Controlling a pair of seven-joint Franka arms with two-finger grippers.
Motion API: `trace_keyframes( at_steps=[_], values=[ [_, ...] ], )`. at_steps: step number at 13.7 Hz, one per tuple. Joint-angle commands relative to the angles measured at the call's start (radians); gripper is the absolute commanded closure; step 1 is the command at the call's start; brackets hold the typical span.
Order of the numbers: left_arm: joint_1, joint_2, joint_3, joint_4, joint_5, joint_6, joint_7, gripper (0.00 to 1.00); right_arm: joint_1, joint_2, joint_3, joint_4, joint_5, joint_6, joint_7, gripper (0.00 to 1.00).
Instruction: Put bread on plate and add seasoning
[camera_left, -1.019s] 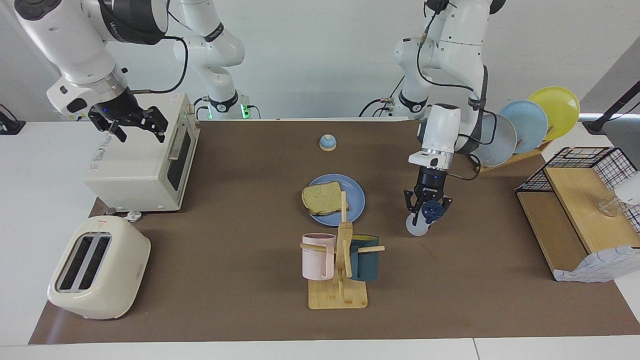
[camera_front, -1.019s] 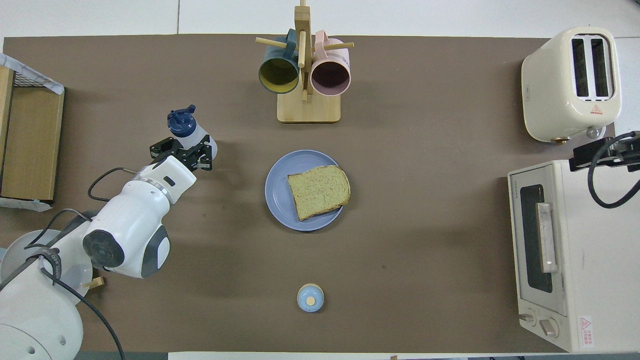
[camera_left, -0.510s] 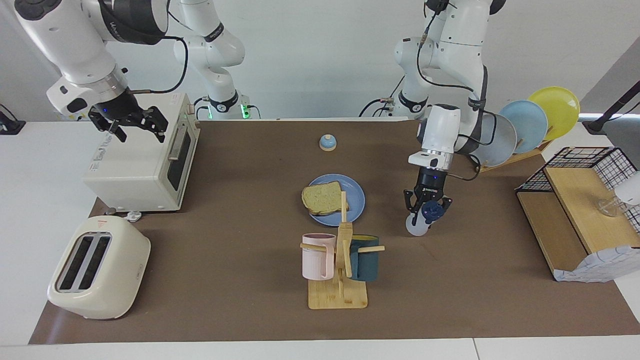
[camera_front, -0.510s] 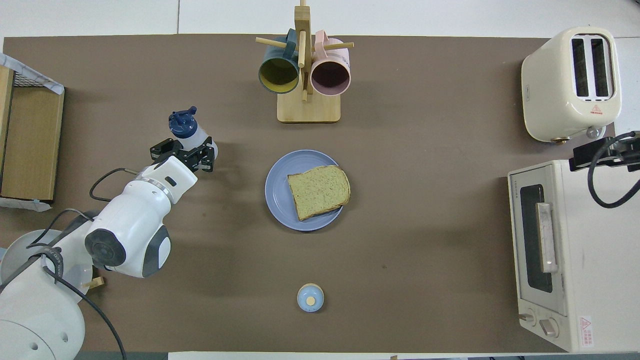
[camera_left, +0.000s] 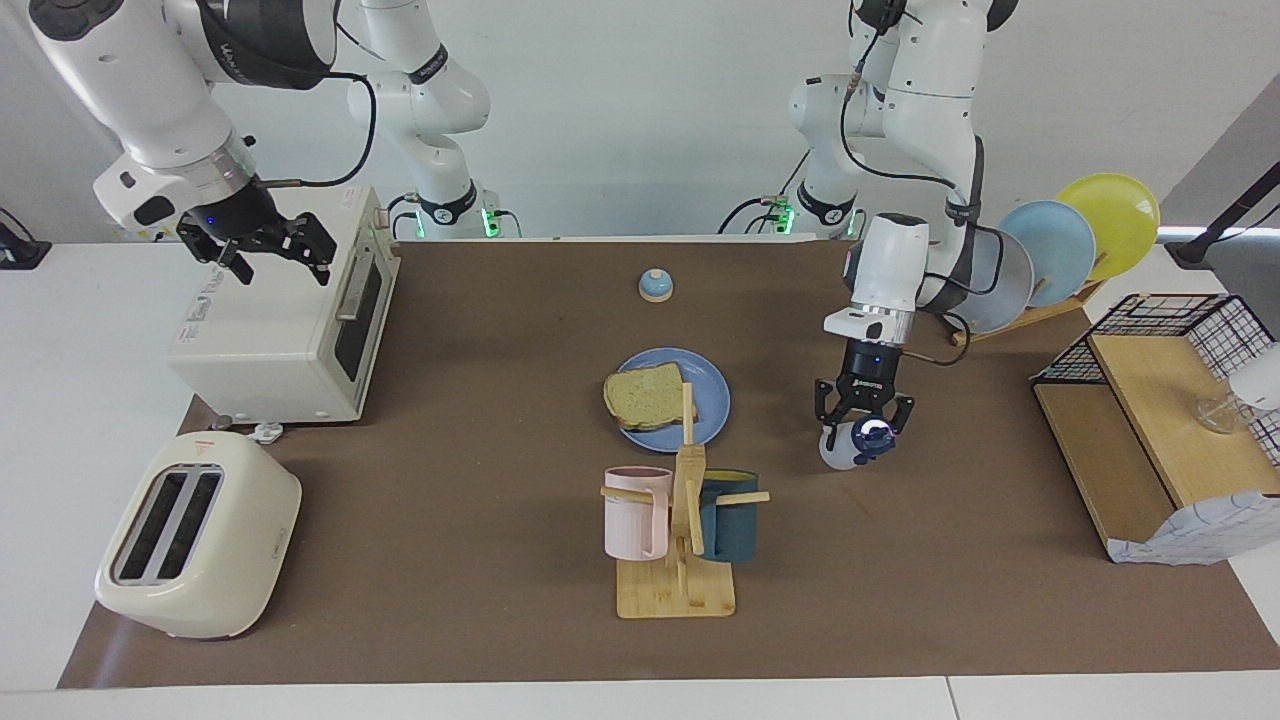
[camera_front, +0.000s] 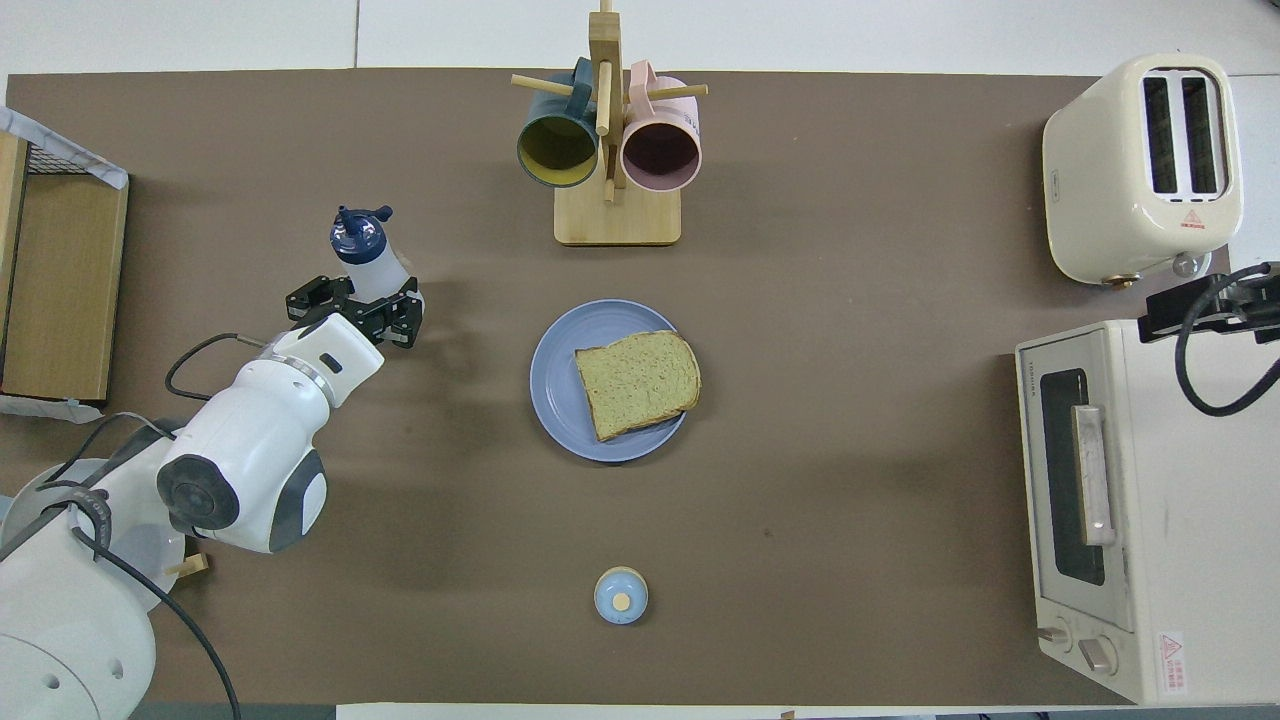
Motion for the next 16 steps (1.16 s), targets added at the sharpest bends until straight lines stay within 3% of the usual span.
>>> trace_keyframes(
  at_steps=[1, 3, 10, 16],
  values=[
    [0.011, 0.011, 0.000, -0.004, 0.015, 0.023, 0.012, 0.45, -0.007, -0.009, 0.004, -0.014, -0.001, 0.010, -0.025, 0.00],
    [0.011, 0.010, 0.000, -0.012, 0.015, 0.023, 0.012, 0.60, -0.007, -0.009, 0.004, -0.014, -0.001, 0.010, -0.025, 0.00],
    [0.025, 0.033, -0.002, 0.019, 0.021, 0.025, 0.008, 0.62, -0.007, -0.009, 0.004, -0.014, -0.001, 0.010, -0.025, 0.00],
    [0.077, 0.065, -0.010, 0.031, 0.128, 0.026, 0.006, 0.63, -0.007, -0.009, 0.004, -0.014, -0.001, 0.010, -0.025, 0.00]
  ],
)
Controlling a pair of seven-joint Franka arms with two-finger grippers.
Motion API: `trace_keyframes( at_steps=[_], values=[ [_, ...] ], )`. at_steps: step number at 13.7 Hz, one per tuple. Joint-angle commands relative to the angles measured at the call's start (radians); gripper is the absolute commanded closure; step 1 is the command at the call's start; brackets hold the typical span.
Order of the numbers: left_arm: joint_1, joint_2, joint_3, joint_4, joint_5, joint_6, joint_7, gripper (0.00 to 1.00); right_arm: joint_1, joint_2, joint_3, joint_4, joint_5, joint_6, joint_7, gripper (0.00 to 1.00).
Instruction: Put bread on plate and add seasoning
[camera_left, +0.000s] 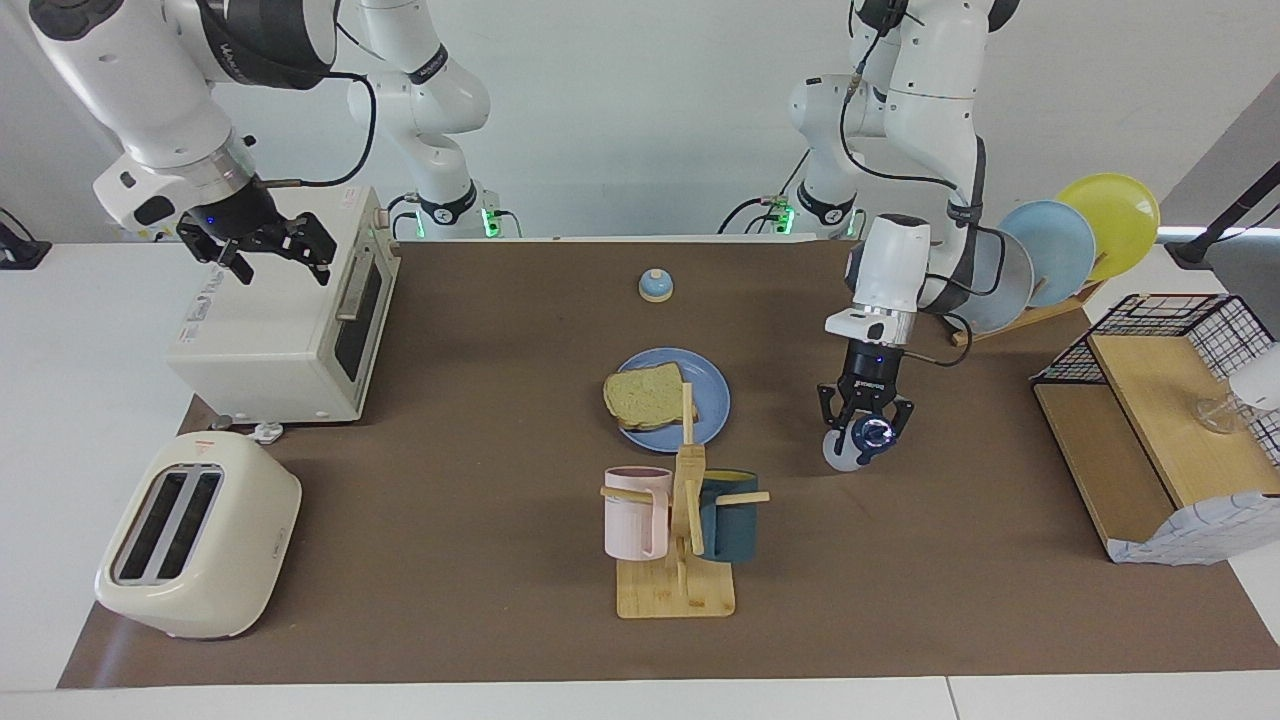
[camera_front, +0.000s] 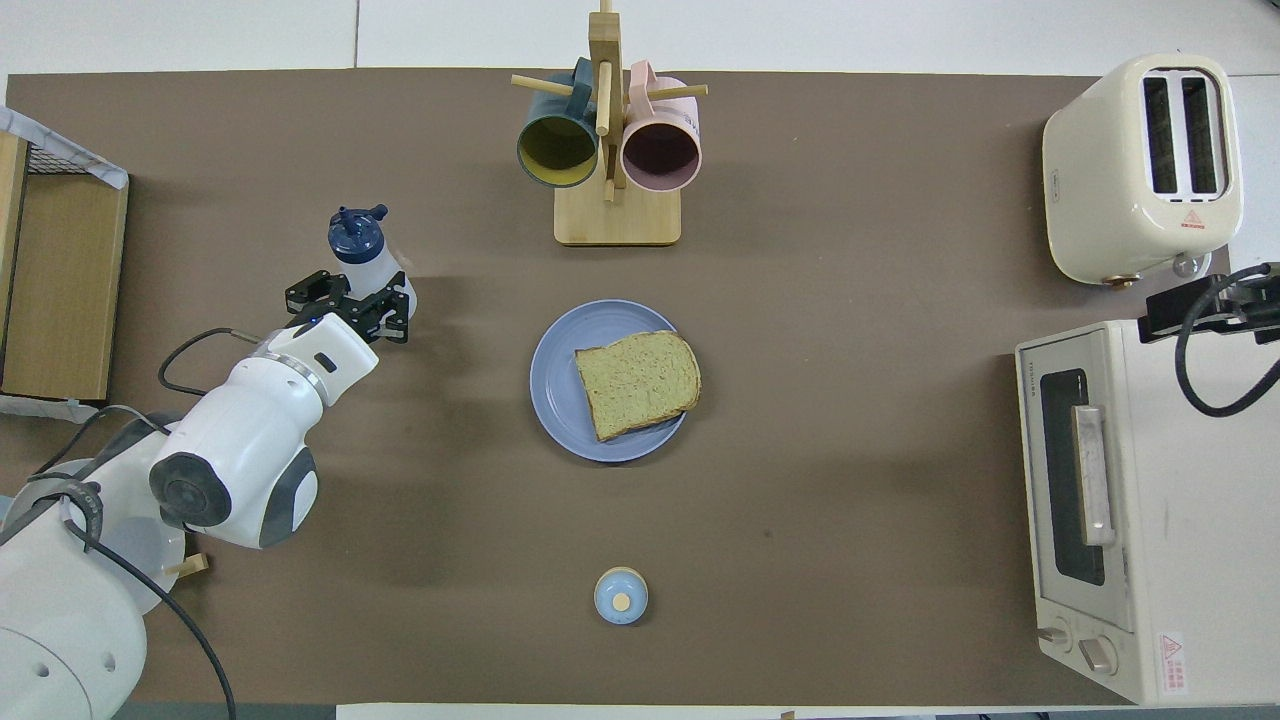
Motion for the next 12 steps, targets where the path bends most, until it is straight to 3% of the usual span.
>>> trace_keyframes(
  at_steps=[1, 3, 12],
  values=[
    [0.037, 0.040, -0.006, 0.009, 0.062, 0.008, 0.007, 0.56, -0.007, -0.009, 0.004, -0.014, -0.001, 0.010, -0.025, 0.00],
    [0.040, 0.037, -0.006, 0.002, 0.066, 0.008, 0.009, 0.39, -0.007, -0.009, 0.004, -0.014, -0.001, 0.010, -0.025, 0.00],
    [0.087, 0.016, -0.006, -0.029, 0.148, 0.008, 0.007, 0.26, -0.007, -0.009, 0.004, -0.014, -0.001, 0.010, -0.025, 0.00]
  ],
)
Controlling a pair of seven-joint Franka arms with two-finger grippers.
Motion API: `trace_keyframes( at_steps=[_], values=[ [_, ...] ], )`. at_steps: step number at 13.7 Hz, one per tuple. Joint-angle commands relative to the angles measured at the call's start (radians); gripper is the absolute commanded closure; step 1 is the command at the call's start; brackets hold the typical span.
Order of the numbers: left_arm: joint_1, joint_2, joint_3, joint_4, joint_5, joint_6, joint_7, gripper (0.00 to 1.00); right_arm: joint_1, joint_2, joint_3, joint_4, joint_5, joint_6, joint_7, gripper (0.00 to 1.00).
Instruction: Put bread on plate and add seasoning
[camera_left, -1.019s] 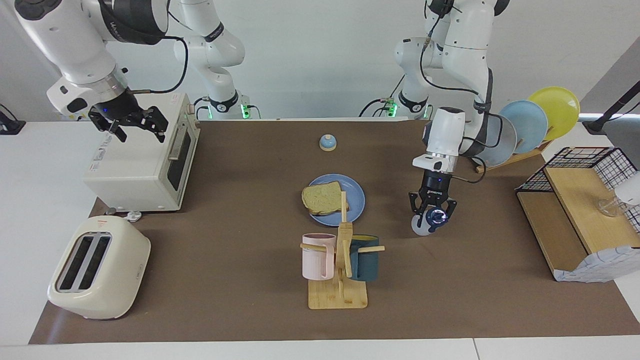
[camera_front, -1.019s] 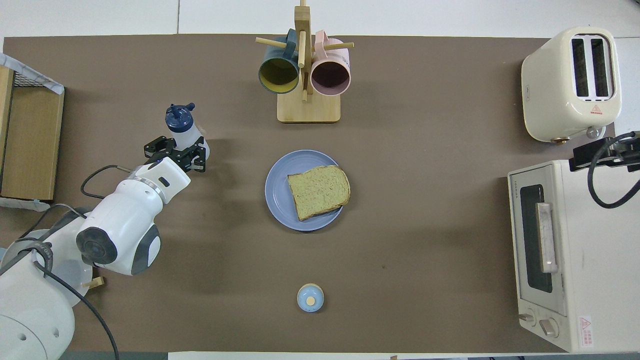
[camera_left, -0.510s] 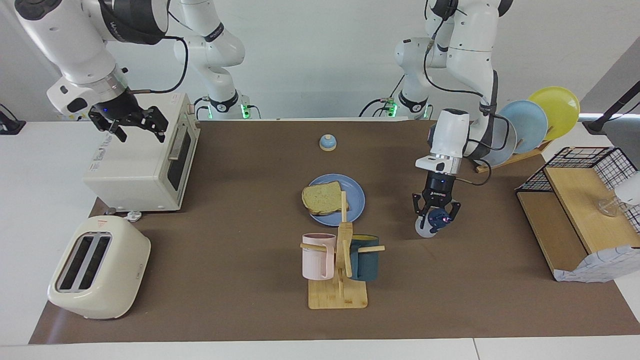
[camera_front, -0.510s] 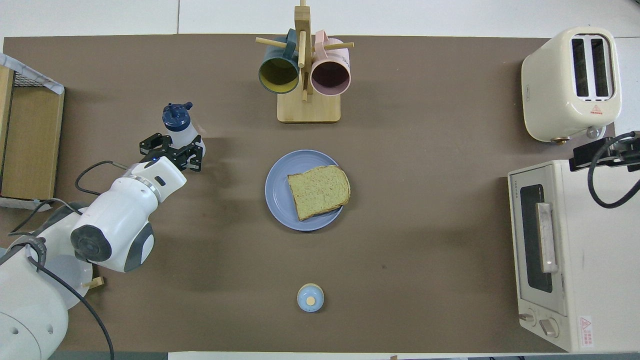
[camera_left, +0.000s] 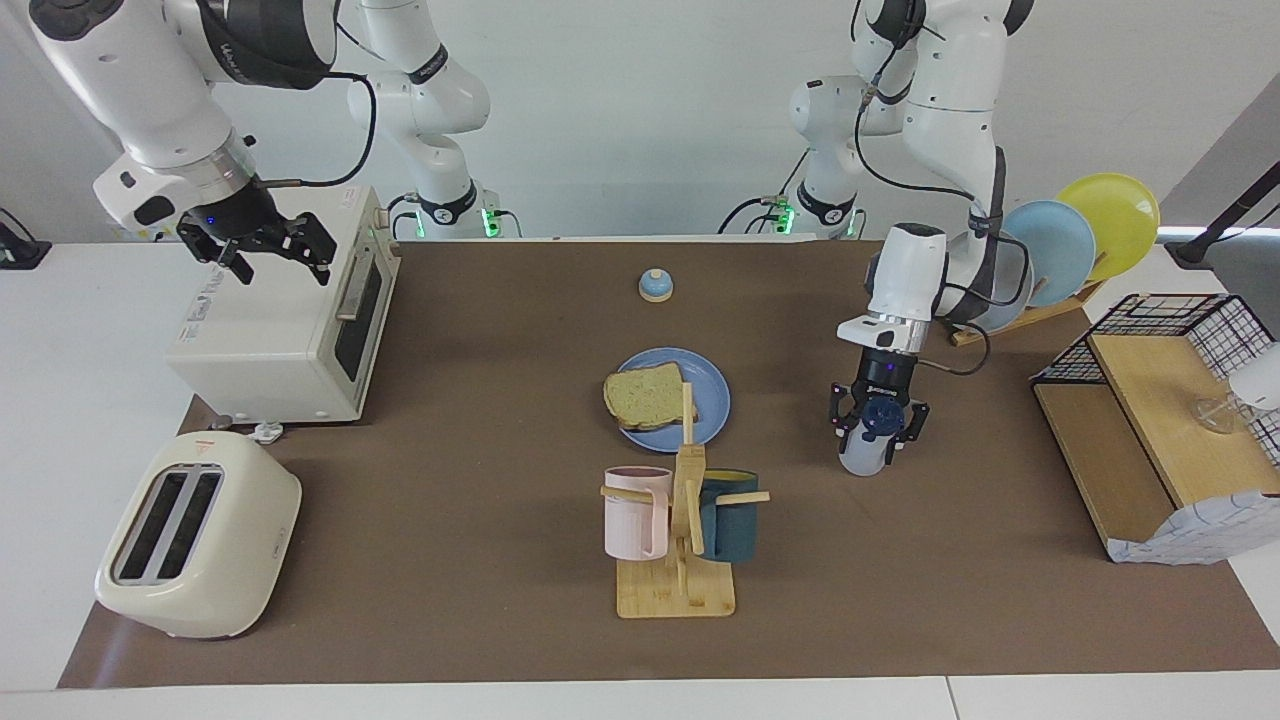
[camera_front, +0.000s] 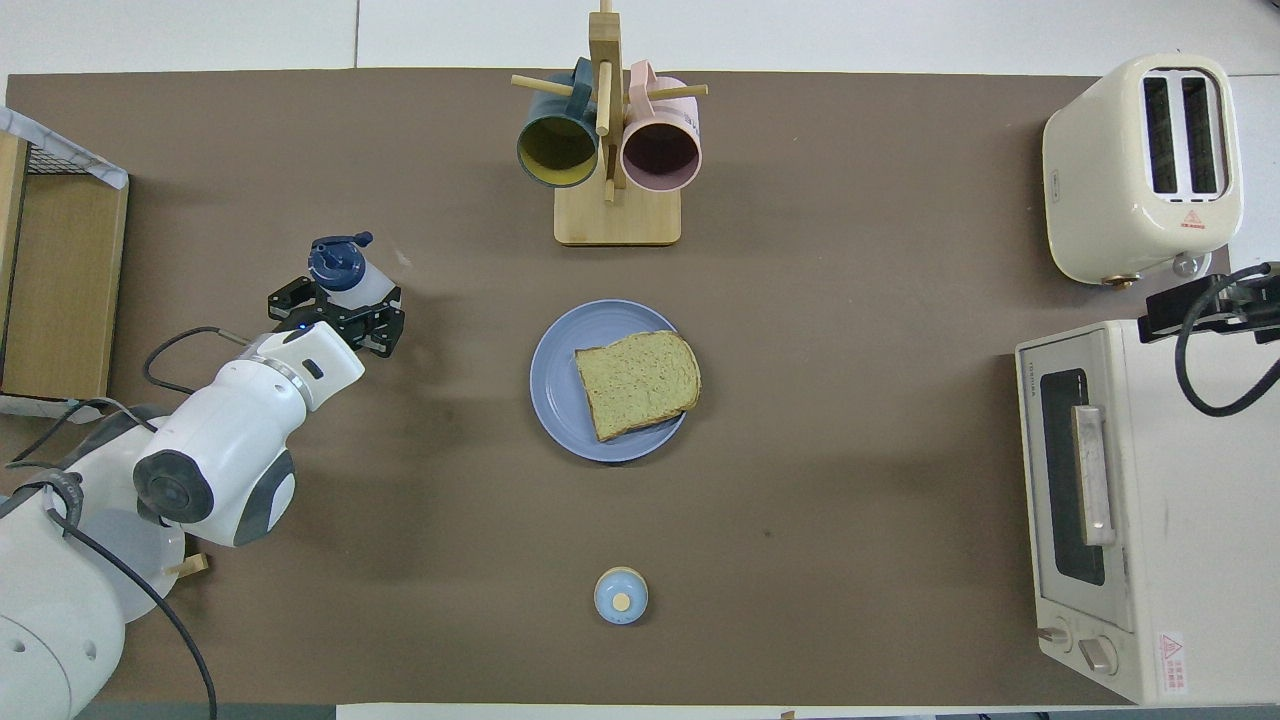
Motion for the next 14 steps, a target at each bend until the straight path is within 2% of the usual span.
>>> trace_keyframes(
  at_steps=[1, 3, 4, 9, 14],
  values=[
    [0.022, -0.012, -0.006, -0.025, 0.031, 0.006, 0.006, 0.22, -0.007, -0.009, 0.004, -0.014, -0.001, 0.010, -0.025, 0.00],
    [0.022, -0.013, -0.006, -0.026, 0.031, 0.006, 0.004, 0.13, -0.007, -0.009, 0.004, -0.014, -0.001, 0.010, -0.025, 0.00],
    [0.022, -0.013, -0.006, -0.028, 0.031, 0.006, 0.004, 0.00, -0.007, -0.009, 0.004, -0.014, -0.001, 0.010, -0.025, 0.00],
    [0.027, -0.033, -0.006, -0.051, 0.034, 0.006, 0.001, 0.00, -0.007, -0.009, 0.004, -0.014, -0.001, 0.010, -0.025, 0.00],
    [0.044, -0.105, -0.005, -0.112, 0.034, 0.005, -0.002, 0.00, -0.007, -0.009, 0.004, -0.014, -0.001, 0.010, -0.025, 0.00]
  ],
)
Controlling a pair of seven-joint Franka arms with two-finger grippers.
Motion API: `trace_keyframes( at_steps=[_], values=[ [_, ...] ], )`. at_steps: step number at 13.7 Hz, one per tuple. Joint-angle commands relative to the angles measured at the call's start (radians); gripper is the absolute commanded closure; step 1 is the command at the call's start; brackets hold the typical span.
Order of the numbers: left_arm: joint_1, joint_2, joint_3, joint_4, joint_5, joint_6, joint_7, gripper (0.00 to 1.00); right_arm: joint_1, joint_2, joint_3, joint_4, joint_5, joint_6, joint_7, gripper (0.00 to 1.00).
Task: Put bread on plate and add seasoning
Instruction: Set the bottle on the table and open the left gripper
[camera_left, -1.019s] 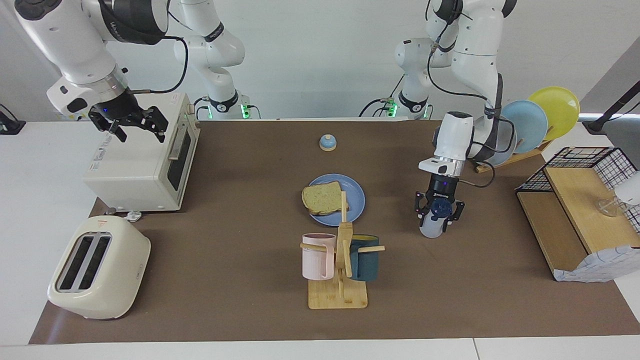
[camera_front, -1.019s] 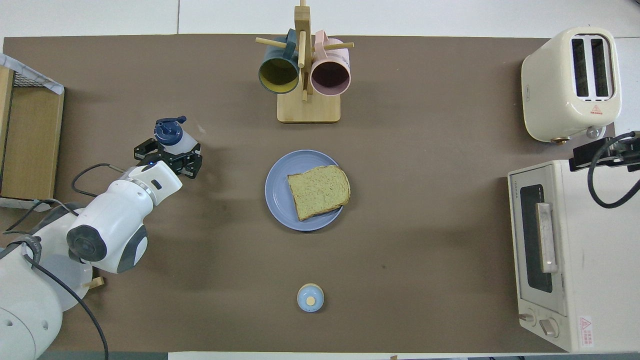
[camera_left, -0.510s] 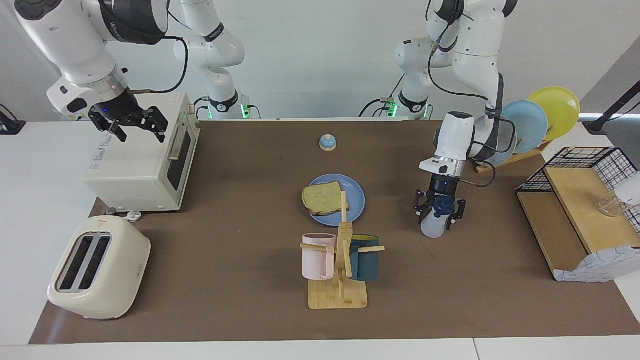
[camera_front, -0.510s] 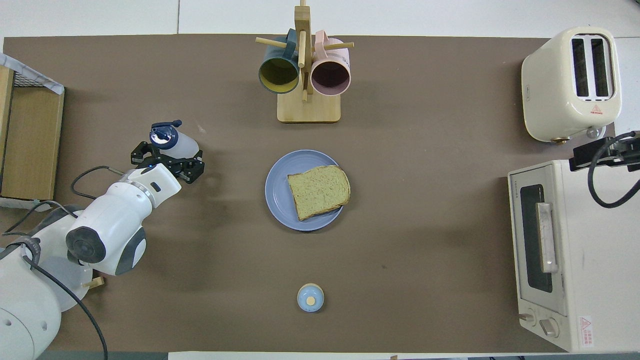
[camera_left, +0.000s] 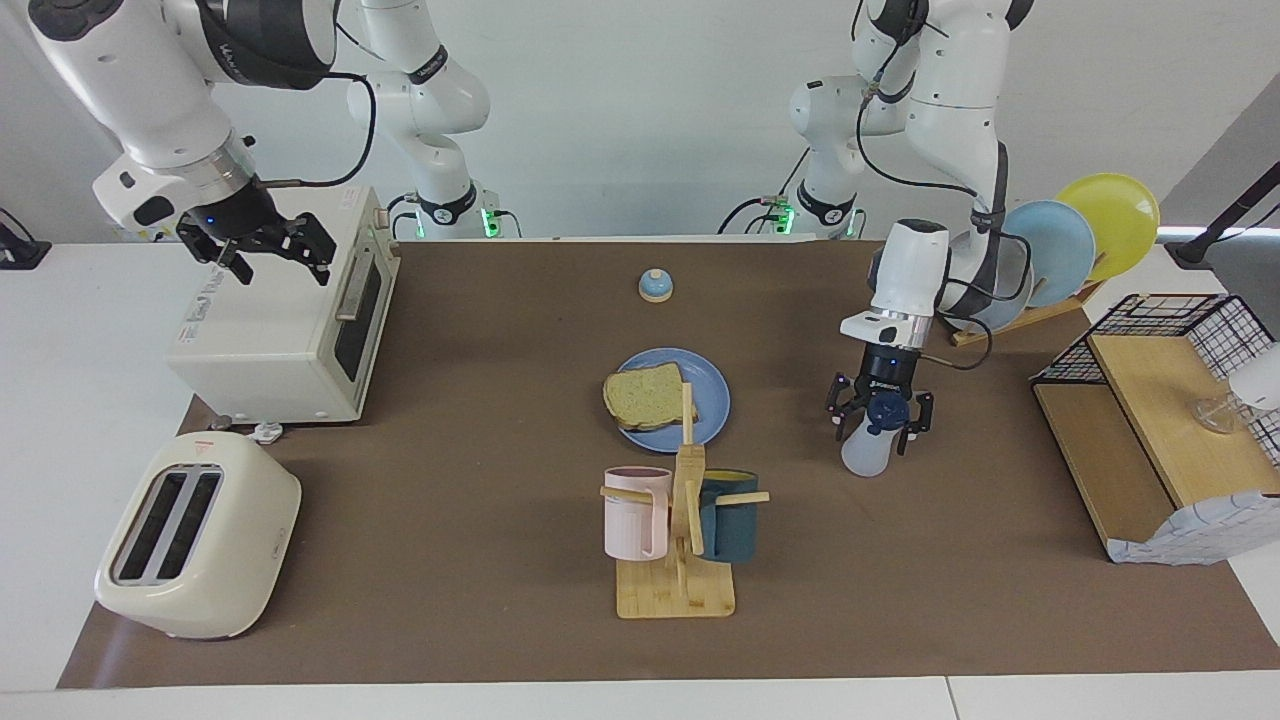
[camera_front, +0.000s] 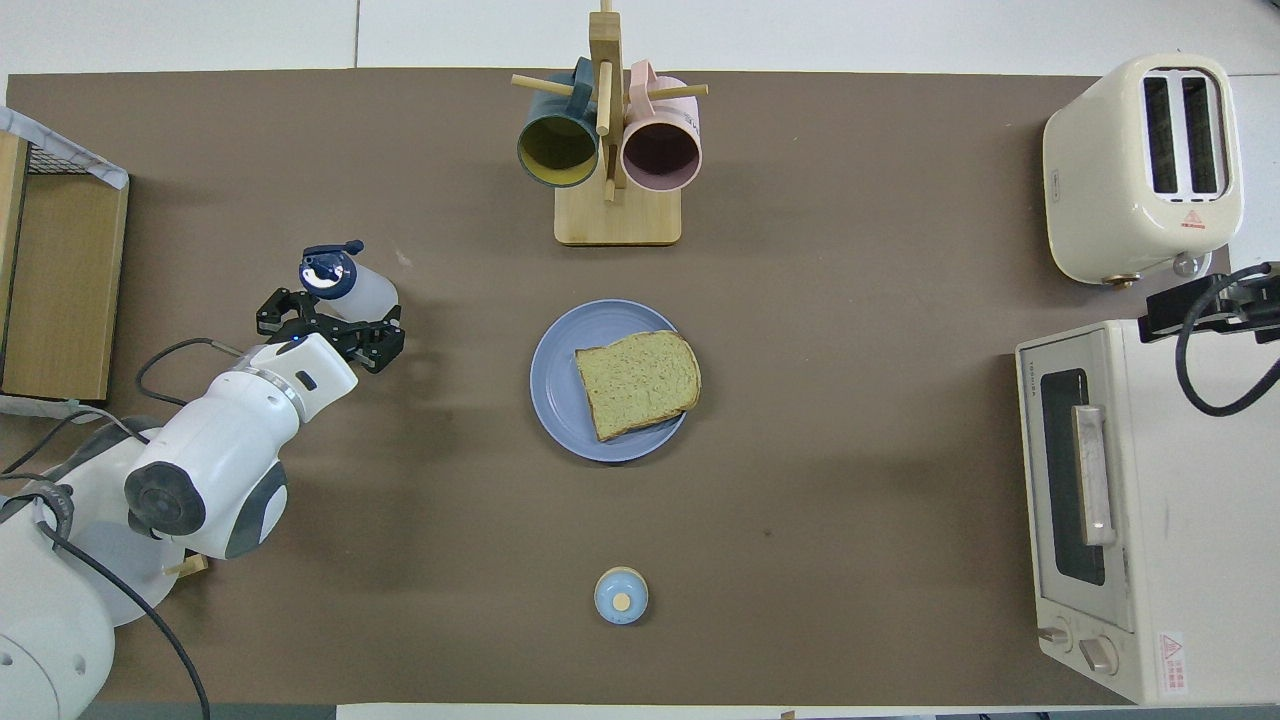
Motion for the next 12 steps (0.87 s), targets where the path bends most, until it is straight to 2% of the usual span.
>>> trace_keyframes(
  at_steps=[1, 8, 12],
  values=[
    [0.028, -0.083, -0.005, -0.079, 0.022, 0.004, -0.002, 0.00, -0.005, -0.009, 0.004, -0.014, -0.001, 0.010, -0.025, 0.00],
    [0.010, -0.240, -0.006, -0.225, 0.025, 0.000, -0.016, 0.00, -0.007, -0.009, 0.004, -0.014, -0.001, 0.010, -0.025, 0.00],
    [-0.152, -0.301, -0.003, -0.256, 0.024, -0.002, -0.224, 0.00, -0.007, -0.009, 0.004, -0.014, -0.001, 0.010, -0.025, 0.00]
  ],
)
